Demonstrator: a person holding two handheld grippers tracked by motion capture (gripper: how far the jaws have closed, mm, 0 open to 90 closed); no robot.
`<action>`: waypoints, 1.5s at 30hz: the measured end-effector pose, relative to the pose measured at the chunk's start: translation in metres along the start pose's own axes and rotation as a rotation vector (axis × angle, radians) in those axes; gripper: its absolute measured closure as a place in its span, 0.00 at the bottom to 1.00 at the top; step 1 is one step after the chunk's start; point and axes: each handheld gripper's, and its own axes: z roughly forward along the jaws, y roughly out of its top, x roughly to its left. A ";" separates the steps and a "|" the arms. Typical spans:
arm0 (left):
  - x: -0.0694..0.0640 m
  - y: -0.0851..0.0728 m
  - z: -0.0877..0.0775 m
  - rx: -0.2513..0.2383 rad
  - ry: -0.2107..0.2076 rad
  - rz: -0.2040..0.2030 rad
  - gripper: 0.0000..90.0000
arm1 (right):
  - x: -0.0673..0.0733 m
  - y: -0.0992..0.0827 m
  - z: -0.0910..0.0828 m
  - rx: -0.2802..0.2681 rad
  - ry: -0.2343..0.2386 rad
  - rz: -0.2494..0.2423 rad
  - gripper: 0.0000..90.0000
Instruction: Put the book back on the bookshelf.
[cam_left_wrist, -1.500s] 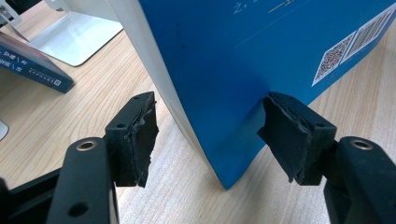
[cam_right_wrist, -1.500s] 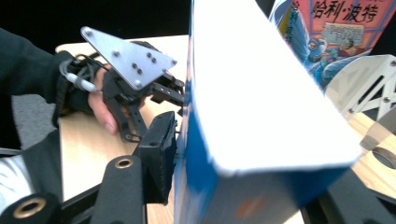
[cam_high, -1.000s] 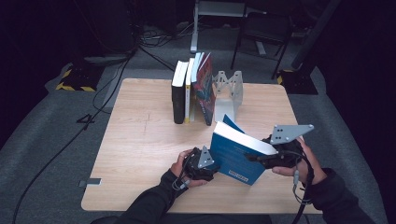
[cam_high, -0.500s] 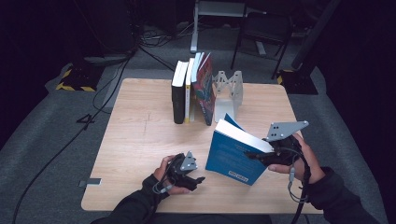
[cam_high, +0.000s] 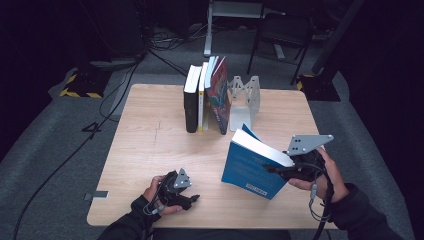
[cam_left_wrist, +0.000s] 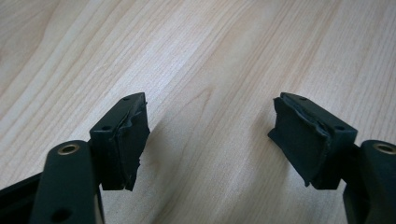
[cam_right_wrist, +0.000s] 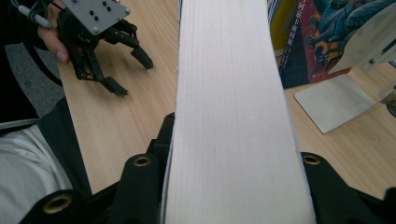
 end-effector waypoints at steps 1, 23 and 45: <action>0.000 0.000 0.000 0.000 0.000 0.000 0.27 | 0.000 0.000 0.000 0.000 0.000 0.000 0.67; 0.011 -0.002 0.006 -0.042 -0.030 -0.008 0.20 | -0.037 0.019 -0.007 0.026 -0.103 0.043 0.67; 0.014 -0.002 0.007 -0.041 -0.008 -0.028 0.20 | -0.101 0.068 0.026 -0.031 -0.249 0.174 0.67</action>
